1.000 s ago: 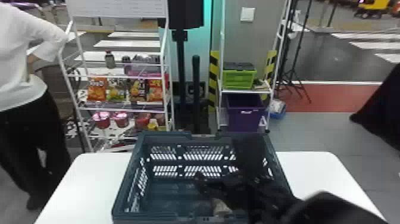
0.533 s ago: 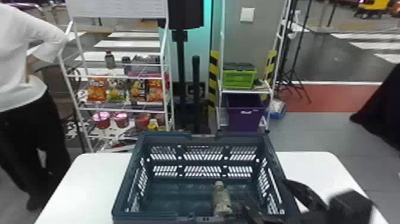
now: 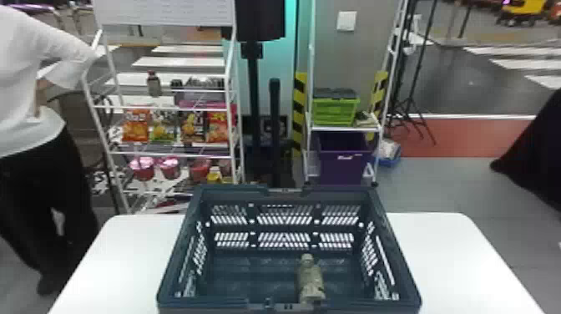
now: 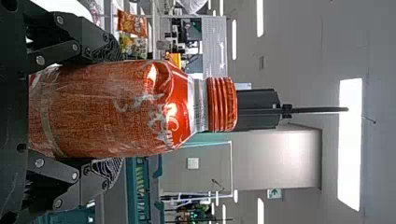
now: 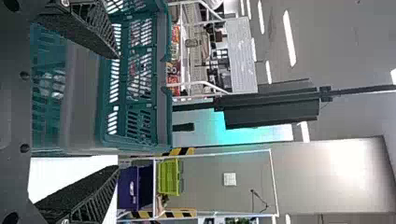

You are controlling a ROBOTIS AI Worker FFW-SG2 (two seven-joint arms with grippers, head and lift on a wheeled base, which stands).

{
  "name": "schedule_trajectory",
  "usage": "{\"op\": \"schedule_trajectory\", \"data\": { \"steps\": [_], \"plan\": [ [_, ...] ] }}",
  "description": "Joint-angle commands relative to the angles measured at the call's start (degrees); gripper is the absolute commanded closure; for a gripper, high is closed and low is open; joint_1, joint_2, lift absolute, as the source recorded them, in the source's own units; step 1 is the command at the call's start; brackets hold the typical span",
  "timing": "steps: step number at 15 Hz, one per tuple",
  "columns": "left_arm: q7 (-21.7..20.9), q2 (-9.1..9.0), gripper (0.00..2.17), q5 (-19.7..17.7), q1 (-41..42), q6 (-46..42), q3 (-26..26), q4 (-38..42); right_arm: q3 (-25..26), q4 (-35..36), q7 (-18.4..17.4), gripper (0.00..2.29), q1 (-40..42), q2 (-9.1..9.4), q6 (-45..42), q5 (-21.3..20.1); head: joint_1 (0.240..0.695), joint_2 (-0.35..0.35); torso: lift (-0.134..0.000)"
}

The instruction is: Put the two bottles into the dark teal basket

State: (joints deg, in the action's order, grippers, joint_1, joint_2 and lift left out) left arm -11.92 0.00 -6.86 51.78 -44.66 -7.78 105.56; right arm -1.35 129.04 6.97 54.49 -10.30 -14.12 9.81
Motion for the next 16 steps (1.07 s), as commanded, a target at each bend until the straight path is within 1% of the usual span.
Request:
{"op": "schedule_trajectory", "data": {
  "steps": [1, 3, 5, 7, 9, 12, 14, 16],
  "plan": [
    [0.14, -0.15, 2.03, 0.27, 0.16, 0.14, -0.04, 0.96, 0.12, -3.88, 0.50, 0.04, 2.46, 0.99, -5.78, 0.12, 0.499, 0.000, 0.000],
    [0.14, -0.15, 2.03, 1.24, 0.08, 0.85, -0.22, 1.66, 0.21, -6.52, 1.03, 0.04, 3.52, 1.07, -7.53, 0.20, 0.499, 0.000, 0.000],
    [0.14, -0.15, 2.03, 1.06, -0.01, 2.61, -1.10, 3.16, 0.83, -9.07, 1.38, 0.04, 3.69, 1.07, -8.94, 0.38, 0.499, 0.000, 0.000],
    [-0.04, -0.15, 2.03, 0.80, 0.34, 6.30, -2.33, 6.76, 2.23, -10.74, 3.49, 0.04, 3.52, 1.43, -9.29, 1.87, 0.499, 0.000, 0.000],
    [-0.65, -0.15, 2.03, 0.88, -0.19, 13.86, -2.68, 11.42, 3.38, -11.18, 4.63, 0.05, 3.43, 2.04, -9.29, 2.23, 0.499, 0.000, 0.000],
    [-3.55, -0.15, 2.03, 1.32, -5.11, 33.54, -3.65, 19.86, 4.08, -11.44, 5.24, 0.05, 3.87, 2.48, -9.47, 2.23, 0.499, 0.000, 0.000],
    [-5.05, -0.15, 2.03, 2.55, -9.50, 41.98, -3.21, 23.99, 3.99, -11.62, 5.24, 0.05, 3.96, 2.48, -9.29, 2.23, 0.499, 0.000, 0.000],
    [-6.36, -0.15, 2.03, 3.35, -13.81, 48.66, -2.86, 26.01, 3.99, -11.79, 5.24, 0.05, 3.78, 2.57, -8.59, 1.70, 0.499, 0.000, 0.000]
  ]
}}
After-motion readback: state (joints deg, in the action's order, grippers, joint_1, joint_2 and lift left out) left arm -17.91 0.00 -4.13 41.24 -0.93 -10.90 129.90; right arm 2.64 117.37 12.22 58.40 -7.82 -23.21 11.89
